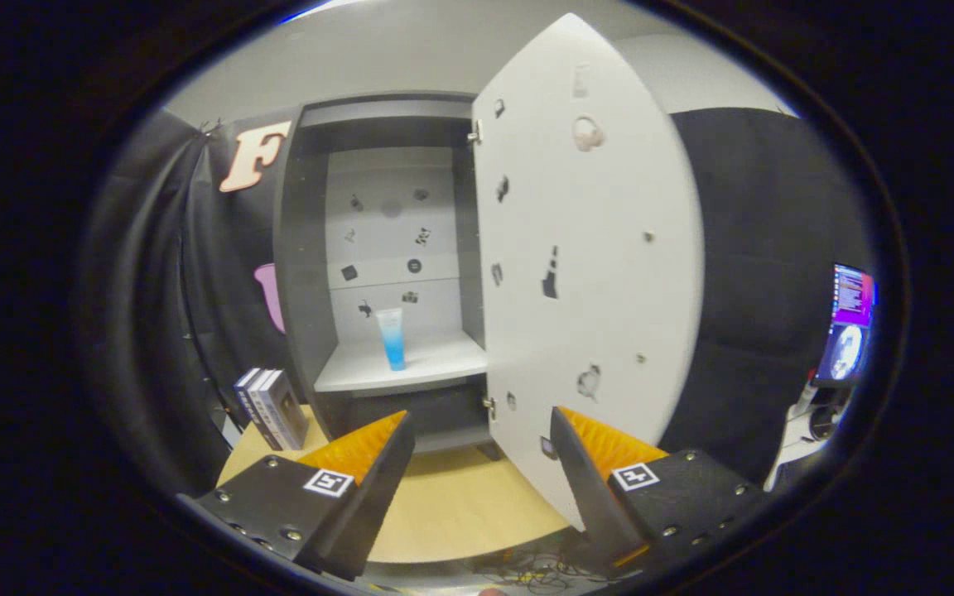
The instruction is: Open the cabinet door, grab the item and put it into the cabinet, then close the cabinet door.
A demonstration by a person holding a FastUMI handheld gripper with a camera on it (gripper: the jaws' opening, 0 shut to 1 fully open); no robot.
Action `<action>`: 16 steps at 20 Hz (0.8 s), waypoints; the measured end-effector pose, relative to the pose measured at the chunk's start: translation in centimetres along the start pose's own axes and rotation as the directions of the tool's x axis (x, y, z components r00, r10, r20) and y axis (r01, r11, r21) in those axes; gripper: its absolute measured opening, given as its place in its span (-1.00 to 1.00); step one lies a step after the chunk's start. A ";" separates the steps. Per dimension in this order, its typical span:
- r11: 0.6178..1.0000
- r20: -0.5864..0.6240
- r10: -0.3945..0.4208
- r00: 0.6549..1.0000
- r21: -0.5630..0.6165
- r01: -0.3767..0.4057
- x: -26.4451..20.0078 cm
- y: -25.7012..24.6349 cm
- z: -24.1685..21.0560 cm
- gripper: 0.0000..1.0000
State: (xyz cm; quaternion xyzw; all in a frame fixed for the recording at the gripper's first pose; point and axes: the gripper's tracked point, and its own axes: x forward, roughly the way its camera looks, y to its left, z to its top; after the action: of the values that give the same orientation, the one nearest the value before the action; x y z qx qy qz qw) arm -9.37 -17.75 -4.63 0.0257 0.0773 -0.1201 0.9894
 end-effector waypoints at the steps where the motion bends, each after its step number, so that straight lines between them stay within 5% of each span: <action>1: 0.999 -0.002 -0.037 0.999 0.000 0.037 -0.7 -2.3 -0.2 0.95; 8: 0.977 0.006 -0.195 0.981 0.083 0.194 -1.8 -15.9 0.9 0.96; 16: 0.994 0.034 -0.046 0.998 0.097 0.043 3.8 -17.3 3.8 0.99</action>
State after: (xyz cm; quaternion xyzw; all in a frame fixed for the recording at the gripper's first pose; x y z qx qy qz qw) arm -9.39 -35.68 -2.04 0.0697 0.0541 -0.1463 0.9853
